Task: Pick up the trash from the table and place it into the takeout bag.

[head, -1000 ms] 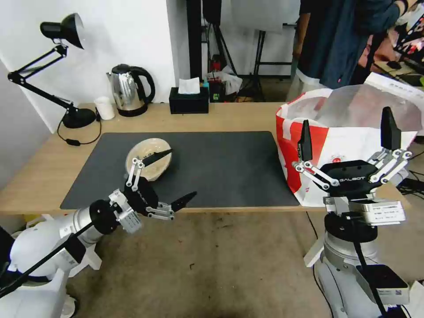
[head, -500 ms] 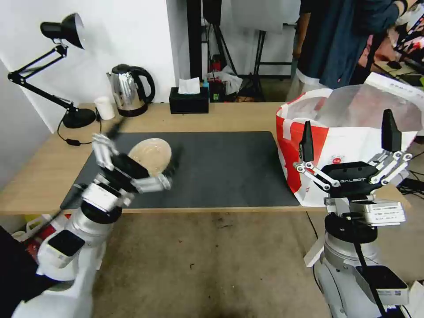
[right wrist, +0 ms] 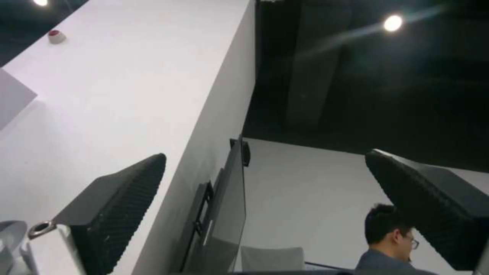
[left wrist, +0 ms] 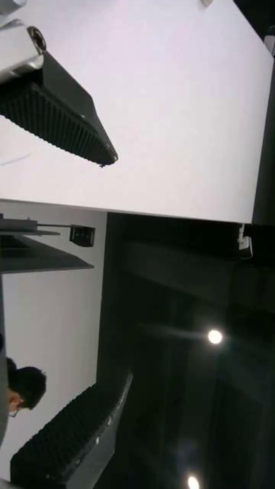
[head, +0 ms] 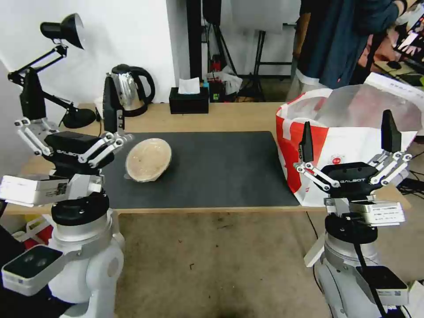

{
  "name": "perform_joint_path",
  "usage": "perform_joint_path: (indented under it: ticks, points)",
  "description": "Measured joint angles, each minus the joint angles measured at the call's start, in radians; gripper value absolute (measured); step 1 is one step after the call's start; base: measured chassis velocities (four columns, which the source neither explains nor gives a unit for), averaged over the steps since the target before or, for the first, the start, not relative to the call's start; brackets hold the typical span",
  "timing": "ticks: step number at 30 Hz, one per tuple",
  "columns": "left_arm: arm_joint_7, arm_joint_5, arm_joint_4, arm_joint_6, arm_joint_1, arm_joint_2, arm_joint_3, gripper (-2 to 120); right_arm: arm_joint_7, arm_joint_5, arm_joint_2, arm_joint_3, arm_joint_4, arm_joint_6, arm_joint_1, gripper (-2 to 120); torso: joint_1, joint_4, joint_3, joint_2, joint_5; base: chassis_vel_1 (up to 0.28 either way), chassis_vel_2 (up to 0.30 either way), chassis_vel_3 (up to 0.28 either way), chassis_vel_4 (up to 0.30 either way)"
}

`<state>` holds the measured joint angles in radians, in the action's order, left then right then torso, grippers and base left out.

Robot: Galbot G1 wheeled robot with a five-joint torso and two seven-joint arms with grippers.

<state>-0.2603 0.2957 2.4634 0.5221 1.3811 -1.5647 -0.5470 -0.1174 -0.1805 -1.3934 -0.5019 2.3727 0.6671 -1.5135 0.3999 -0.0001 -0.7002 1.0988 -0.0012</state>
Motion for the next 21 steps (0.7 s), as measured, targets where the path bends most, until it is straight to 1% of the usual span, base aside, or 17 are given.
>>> perform_joint_path:
  ticks: [6,8,9,12,14,15,16,17,18,21]
  points:
    - [-0.013,-0.011,-0.006,0.001,0.003,0.014,-0.011,100,0.0,0.0,0.001,-0.003,0.005,0.0,-0.007,100,0.0,0.0,0.0,0.0,-0.0001,0.0,0.0,0.0,0.0]
    - [-0.033,-0.017,-0.014,0.005,0.004,0.024,-0.024,100,0.0,0.0,0.001,-0.003,0.006,0.0,-0.009,100,0.0,0.0,0.0,0.0,-0.0002,0.0,0.0,0.0,0.0]
    - [-0.033,-0.017,-0.014,0.005,0.004,0.024,-0.024,100,0.0,0.0,0.001,-0.003,0.006,0.0,-0.009,100,0.0,0.0,0.0,0.0,-0.0002,0.0,0.0,0.0,0.0]
    - [-0.084,-0.04,-0.04,0.021,0.002,0.051,-0.051,100,0.0,0.0,0.0,-0.003,0.008,0.0,-0.01,100,0.0,0.0,0.0,0.0,-0.0001,0.0,0.0,0.0,0.0]
    - [-0.095,-0.048,-0.047,0.026,0.001,0.057,-0.057,100,0.0,0.0,0.0,-0.003,0.008,0.0,-0.01,100,0.0,0.0,0.0,0.0,-0.0002,0.0,0.0,0.0,0.0]
    - [-0.12,-0.061,-0.063,0.036,-0.002,0.068,-0.07,100,0.0,0.0,-0.001,-0.003,0.008,0.001,-0.011,100,0.0,0.0,0.0,0.0,-0.0002,0.0,0.0,0.0,0.0]
    - [-0.12,-0.061,-0.063,0.036,-0.002,0.068,-0.07,100,0.0,0.0,-0.001,-0.003,0.008,0.001,-0.011,100,0.0,0.0,0.0,0.0,-0.0002,0.0,0.0,0.0,0.0]
    - [-0.185,-0.091,-0.097,0.061,-0.005,0.091,-0.094,100,0.0,0.0,-0.001,-0.006,0.01,0.002,-0.014,100,0.0,0.0,0.0,0.0,-0.0003,0.0,0.0,0.0,0.0]
    - [-0.185,-0.091,-0.097,0.061,-0.005,0.091,-0.094,100,0.0,0.0,-0.001,-0.006,0.01,0.002,-0.014,100,0.0,0.0,0.0,0.0,-0.0003,0.0,0.0,0.0,0.0]
    - [-0.241,-0.125,-0.133,0.086,-0.007,0.125,-0.11,100,-0.001,0.0,-0.001,-0.01,0.012,0.003,-0.016,100,0.0,0.0002,0.0,0.0,-0.0004,0.0,0.0,0.0,0.0]
